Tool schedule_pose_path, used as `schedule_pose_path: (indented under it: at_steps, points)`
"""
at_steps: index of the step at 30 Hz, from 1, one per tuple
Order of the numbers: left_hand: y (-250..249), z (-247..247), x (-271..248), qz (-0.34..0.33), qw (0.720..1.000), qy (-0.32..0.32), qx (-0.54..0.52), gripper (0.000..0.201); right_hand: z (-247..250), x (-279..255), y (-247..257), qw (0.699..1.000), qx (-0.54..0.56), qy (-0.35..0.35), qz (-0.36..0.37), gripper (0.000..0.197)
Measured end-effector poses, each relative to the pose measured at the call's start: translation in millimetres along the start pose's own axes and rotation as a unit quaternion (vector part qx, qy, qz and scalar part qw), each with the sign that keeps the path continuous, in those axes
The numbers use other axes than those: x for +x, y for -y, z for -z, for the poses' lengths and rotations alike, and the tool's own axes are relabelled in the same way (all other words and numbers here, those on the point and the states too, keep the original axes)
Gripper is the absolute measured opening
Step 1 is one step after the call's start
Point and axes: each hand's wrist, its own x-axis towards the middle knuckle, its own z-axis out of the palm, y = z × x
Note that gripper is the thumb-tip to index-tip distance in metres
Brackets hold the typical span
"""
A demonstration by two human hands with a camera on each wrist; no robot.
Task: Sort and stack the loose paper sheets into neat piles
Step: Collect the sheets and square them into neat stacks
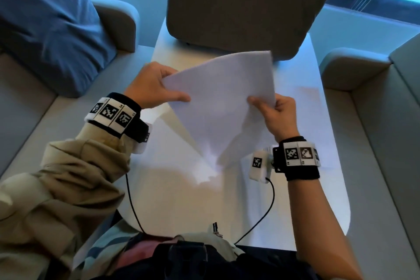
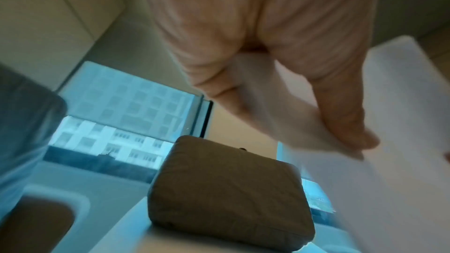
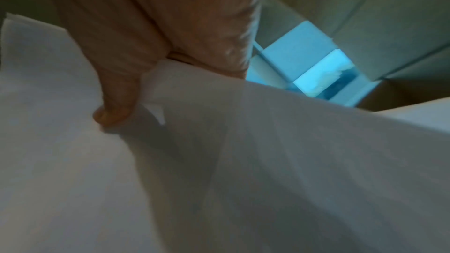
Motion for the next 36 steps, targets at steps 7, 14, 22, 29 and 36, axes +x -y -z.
schedule_pose_path:
  at_steps: [7, 14, 22, 29, 36]
  points:
    - [-16.5, -39.5, -8.0, 0.026, 0.953, -0.077, -0.293, 0.051, 0.2, -10.7, 4.6, 0.988, 0.146, -0.041, -0.025, 0.007]
    - [-54.3, -46.2, -0.7, 0.021, 0.928, -0.153, -0.340, 0.055, 2.2, -4.6, 27.7, 0.973, 0.196, -0.122, 0.028, 0.012]
    - [-57.6, -60.2, 9.1, 0.086, 0.932, -0.162, -0.312, 0.033, -1.6, 0.4, 24.3, 0.983, 0.154, -0.102, -0.006, 0.025]
    - [-58.5, -56.8, 12.2, 0.061, 0.926, -0.178, -0.326, 0.034, 4.2, 8.6, 28.2, 0.979, 0.172, -0.112, 0.020, 0.026]
    - [-13.6, -95.5, 0.6, 0.153, 0.942, -0.115, -0.274, 0.035, -10.0, 7.1, -26.0, 0.985, 0.142, -0.074, -0.070, 0.026]
